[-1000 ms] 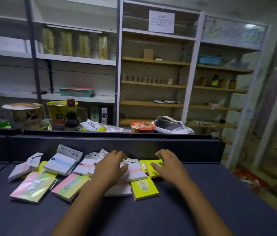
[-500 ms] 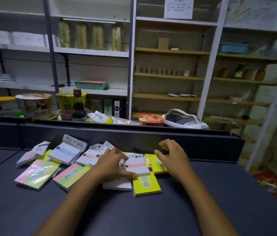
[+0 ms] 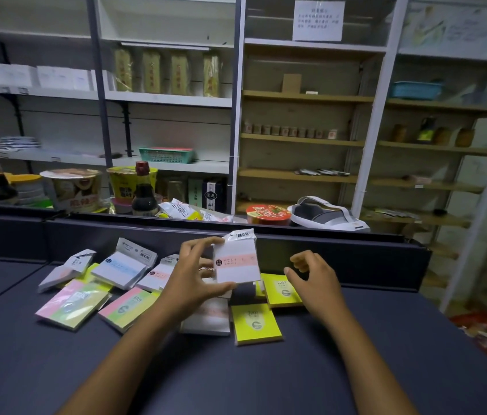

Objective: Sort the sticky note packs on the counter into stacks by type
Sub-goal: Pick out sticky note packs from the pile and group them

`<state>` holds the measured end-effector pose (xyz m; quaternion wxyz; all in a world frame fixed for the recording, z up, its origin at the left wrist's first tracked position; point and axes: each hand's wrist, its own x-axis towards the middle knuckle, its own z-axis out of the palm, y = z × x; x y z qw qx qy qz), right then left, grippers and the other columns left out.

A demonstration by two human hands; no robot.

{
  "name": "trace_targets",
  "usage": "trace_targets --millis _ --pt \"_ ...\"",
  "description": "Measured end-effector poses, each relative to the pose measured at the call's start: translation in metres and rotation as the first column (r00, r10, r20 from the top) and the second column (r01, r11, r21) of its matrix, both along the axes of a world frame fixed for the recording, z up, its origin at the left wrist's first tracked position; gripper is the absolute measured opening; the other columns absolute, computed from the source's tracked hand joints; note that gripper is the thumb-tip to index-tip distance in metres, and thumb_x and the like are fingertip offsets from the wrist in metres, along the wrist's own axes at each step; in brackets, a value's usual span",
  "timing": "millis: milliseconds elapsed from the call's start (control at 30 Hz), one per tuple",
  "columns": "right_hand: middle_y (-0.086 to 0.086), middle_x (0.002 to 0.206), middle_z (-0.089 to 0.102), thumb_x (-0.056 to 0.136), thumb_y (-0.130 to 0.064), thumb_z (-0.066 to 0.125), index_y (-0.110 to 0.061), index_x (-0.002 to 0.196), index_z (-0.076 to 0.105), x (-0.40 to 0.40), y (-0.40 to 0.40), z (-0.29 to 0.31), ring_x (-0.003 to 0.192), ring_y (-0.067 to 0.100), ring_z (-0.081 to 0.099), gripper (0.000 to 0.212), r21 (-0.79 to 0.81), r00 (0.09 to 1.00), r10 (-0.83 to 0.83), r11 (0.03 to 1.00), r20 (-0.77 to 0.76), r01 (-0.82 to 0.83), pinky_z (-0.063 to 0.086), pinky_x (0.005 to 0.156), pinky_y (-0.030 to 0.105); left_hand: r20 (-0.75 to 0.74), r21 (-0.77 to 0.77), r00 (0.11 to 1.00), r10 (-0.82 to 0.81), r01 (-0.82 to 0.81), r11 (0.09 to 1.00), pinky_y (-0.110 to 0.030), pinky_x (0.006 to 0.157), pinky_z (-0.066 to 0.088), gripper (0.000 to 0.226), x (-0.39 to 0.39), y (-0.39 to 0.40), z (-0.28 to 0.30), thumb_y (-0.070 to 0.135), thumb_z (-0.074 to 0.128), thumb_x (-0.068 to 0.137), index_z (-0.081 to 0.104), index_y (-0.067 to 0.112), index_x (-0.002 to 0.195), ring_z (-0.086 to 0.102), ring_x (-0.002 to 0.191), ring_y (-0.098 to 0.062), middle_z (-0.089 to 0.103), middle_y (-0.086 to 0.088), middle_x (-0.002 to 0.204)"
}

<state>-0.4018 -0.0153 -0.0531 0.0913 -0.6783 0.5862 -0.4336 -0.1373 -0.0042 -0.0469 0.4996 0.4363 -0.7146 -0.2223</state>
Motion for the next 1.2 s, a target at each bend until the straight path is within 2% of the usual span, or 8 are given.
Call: trace_targets --millis 167,333,467,600,733,900,967,1200 --pt "-0.007 0.105 0.06 0.09 -0.028 0.069 -0.028 0.103 0.059 -0.004 0.002 0.0 0.097 0.008 0.059 0.016 0.034 0.999 -0.018 0.999 0.03 0.017 0.041 0.073 0.015 -0.136 0.039 0.988 -0.072 0.078 0.996 -0.03 0.083 0.06 0.078 0.001 0.005 0.004 0.009 0.09 0.066 0.053 0.047 0.123 0.069 0.101 -0.017 0.05 0.001 0.125" --pt "0.0 0.111 0.06 0.089 -0.031 0.072 -0.022 0.108 0.061 -0.013 0.003 0.0 0.095 0.008 0.058 0.024 0.194 1.0 -0.012 0.981 0.005 0.011 0.043 0.076 0.019 -0.191 0.05 0.975 -0.11 0.121 0.991 -0.027 0.081 0.058 0.08 0.001 0.005 0.003 0.008 0.088 0.068 0.051 0.045 0.129 0.071 0.096 -0.02 0.065 -0.006 0.11" --pt "0.002 0.119 0.054 0.082 -0.047 0.076 -0.021 0.123 0.055 -0.017 0.008 0.002 0.1 0.009 0.055 0.053 0.347 0.999 0.035 0.938 -0.014 -0.028 0.043 0.081 0.023 -0.166 0.057 0.984 -0.07 0.081 0.995 -0.026 0.079 0.058 0.081 0.003 0.003 0.001 0.01 0.088 0.069 0.048 0.048 0.129 0.07 0.095 -0.017 0.067 -0.003 0.11" --pt "0.002 0.136 0.048 0.074 -0.056 0.08 -0.026 0.145 0.038 -0.014 0.011 0.001 0.117 0.017 0.054 0.088 0.455 0.992 0.118 0.886 -0.04 -0.087 0.045 0.094 0.03 -0.154 0.059 0.987 -0.043 0.053 0.997 -0.025 0.076 0.058 0.083 0.003 0.001 -0.001 0.011 0.088 0.068 0.047 0.048 0.13 0.07 0.094 -0.016 0.067 -0.001 0.11" --pt "0.003 0.131 0.053 0.07 -0.053 0.084 -0.03 0.142 0.037 -0.015 0.012 -0.002 0.116 0.019 0.056 0.089 0.451 0.99 0.139 0.885 -0.012 -0.119 0.047 0.098 0.035 -0.153 0.07 0.987 -0.037 0.049 0.996 -0.03 0.08 0.06 0.083 0.002 0.0 -0.001 0.011 0.088 0.068 0.047 0.048 0.13 0.068 0.095 -0.019 0.065 0.001 0.11" --pt "-0.006 0.103 0.063 0.066 -0.044 0.09 -0.031 0.118 0.043 -0.014 0.012 0.0 0.091 0.008 0.06 0.07 0.369 0.994 0.108 0.924 0.001 -0.101 0.046 0.068 0.021 -0.158 0.073 0.987 -0.019 0.031 0.997 -0.033 0.081 0.06 0.082 0.004 0.0 -0.002 0.01 0.088 0.069 0.047 0.049 0.13 0.069 0.096 -0.019 0.065 0.0 0.111" --pt "-0.008 0.101 0.062 0.064 -0.039 0.092 -0.031 0.113 0.043 -0.014 0.012 0.001 0.087 0.006 0.059 0.069 0.314 0.997 0.075 0.947 -0.013 -0.067 0.043 0.063 0.02 -0.156 0.077 0.988 -0.008 0.02 0.997 -0.032 0.081 0.06 0.082 0.004 0.0 -0.001 0.011 0.088 0.07 0.046 0.05 0.129 0.069 0.096 -0.018 0.064 0.0 0.112" --pt "-0.002 0.109 0.06 0.061 -0.03 0.094 -0.031 0.117 0.045 -0.009 0.01 -0.001 0.093 0.016 0.057 0.074 0.196 0.999 0.038 0.98 -0.029 -0.032 0.046 0.073 0.03 -0.162 0.093 0.987 0.013 0.003 0.996 -0.03 0.079 0.06 0.082 0.004 0.006 0.0 0.011 0.088 0.07 0.046 0.047 0.131 0.068 0.096 -0.018 0.06 0.0 0.117"
